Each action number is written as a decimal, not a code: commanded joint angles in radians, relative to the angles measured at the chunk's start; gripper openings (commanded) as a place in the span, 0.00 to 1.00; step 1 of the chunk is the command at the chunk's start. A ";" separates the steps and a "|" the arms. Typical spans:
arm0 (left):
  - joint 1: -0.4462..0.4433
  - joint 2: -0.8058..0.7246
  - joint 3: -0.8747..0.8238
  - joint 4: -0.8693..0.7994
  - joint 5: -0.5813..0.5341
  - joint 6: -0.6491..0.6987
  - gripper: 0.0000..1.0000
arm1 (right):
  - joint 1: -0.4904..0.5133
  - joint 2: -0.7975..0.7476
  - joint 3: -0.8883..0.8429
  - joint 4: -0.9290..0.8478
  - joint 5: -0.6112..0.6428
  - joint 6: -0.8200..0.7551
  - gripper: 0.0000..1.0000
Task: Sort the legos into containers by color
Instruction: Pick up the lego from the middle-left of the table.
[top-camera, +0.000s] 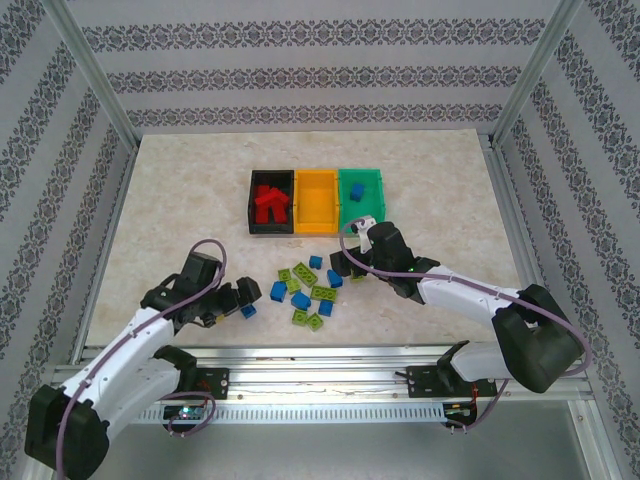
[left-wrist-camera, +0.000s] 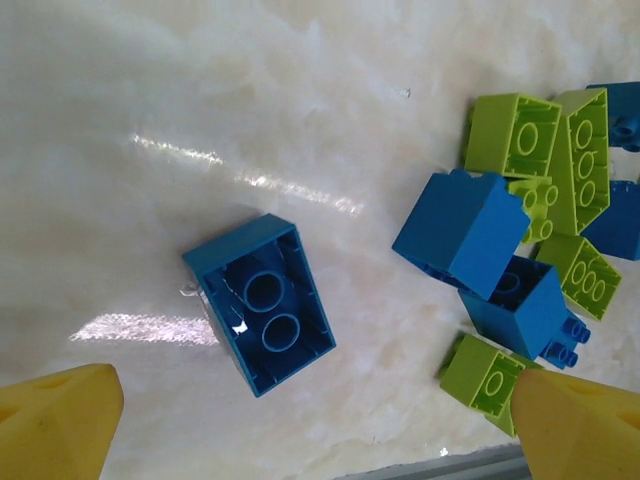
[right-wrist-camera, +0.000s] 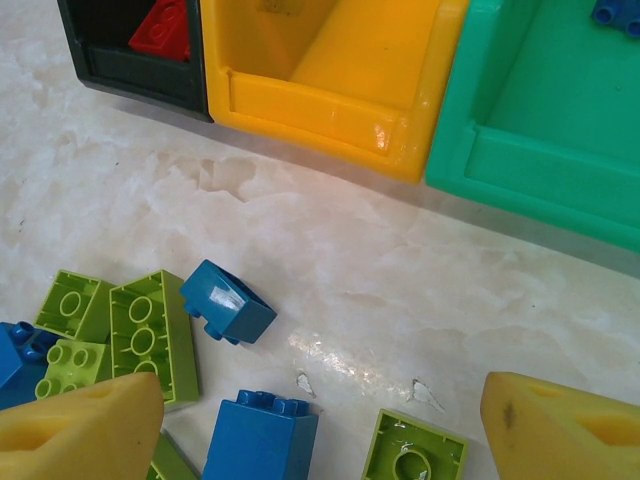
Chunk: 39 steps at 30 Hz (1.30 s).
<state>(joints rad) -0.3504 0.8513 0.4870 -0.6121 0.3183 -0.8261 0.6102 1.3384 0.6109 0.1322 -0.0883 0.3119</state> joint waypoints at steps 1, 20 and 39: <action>-0.041 0.058 0.065 -0.106 -0.106 0.045 0.94 | -0.010 0.006 0.026 0.010 -0.001 0.010 0.83; -0.253 0.444 0.222 -0.103 -0.302 0.080 0.71 | -0.014 -0.011 0.019 0.007 0.006 0.009 0.83; -0.284 0.515 0.232 -0.020 -0.352 0.131 0.28 | -0.032 -0.043 0.004 0.008 -0.002 0.018 0.83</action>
<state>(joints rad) -0.6163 1.3941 0.7174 -0.6590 -0.0124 -0.7136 0.5907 1.3197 0.6125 0.1318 -0.0883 0.3157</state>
